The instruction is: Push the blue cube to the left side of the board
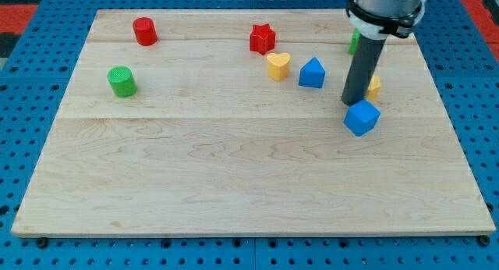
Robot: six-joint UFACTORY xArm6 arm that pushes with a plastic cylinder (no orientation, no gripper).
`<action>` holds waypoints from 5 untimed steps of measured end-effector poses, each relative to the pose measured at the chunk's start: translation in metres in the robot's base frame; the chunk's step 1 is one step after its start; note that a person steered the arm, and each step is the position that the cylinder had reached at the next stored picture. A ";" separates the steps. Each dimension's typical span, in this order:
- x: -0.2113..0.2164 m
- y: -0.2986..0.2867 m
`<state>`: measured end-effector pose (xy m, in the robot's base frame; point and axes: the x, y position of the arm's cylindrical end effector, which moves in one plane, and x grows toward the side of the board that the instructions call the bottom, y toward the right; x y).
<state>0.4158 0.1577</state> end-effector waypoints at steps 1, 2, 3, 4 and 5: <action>0.005 0.001; 0.009 -0.012; 0.009 -0.012; 0.012 -0.019; 0.037 -0.052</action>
<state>0.4531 0.1059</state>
